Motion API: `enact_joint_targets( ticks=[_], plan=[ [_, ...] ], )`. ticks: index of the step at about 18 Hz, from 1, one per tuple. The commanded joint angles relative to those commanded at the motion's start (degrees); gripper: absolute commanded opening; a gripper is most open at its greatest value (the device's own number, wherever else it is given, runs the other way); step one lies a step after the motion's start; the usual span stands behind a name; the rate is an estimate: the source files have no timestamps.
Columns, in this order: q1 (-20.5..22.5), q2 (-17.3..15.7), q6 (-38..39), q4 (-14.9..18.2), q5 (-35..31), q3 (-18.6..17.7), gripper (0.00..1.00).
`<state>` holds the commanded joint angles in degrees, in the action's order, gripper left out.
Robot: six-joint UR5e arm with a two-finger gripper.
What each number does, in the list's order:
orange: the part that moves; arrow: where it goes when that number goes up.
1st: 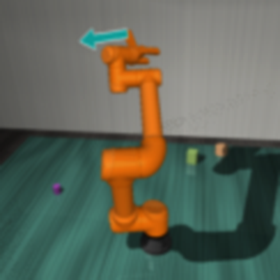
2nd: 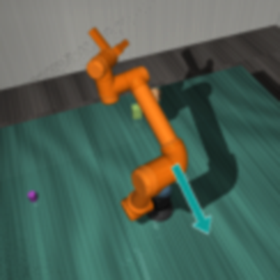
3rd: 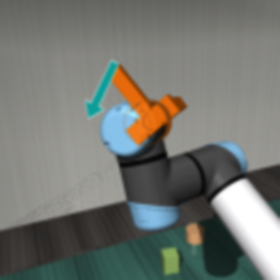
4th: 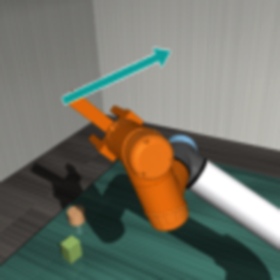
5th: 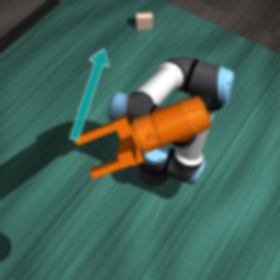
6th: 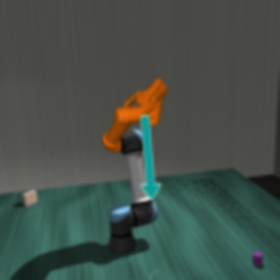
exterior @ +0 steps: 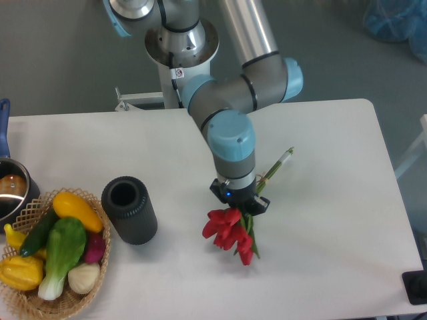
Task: Pick up the flowers from the table
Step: 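Lift the gripped red tulip bouquet up off the table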
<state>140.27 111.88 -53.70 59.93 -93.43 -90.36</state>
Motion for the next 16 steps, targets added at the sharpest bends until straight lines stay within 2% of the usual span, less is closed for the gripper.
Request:
enact_joint_targets(
  ticks=[4,6,10,12,16],
  plan=[
    [0.3,-0.1,-1.4,3.6,0.9,2.9,0.0],
    [0.4,-0.4,-8.4,5.4,2.1,4.0,0.0],
    [1.9,-3.2,-10.6,10.0,2.3,4.6,0.0],
    [2.5,-3.3,-11.2,12.5,2.3,4.6,0.0],
    [2.4,-4.0,-11.3,13.1,2.2,4.6,0.0]
  ],
)
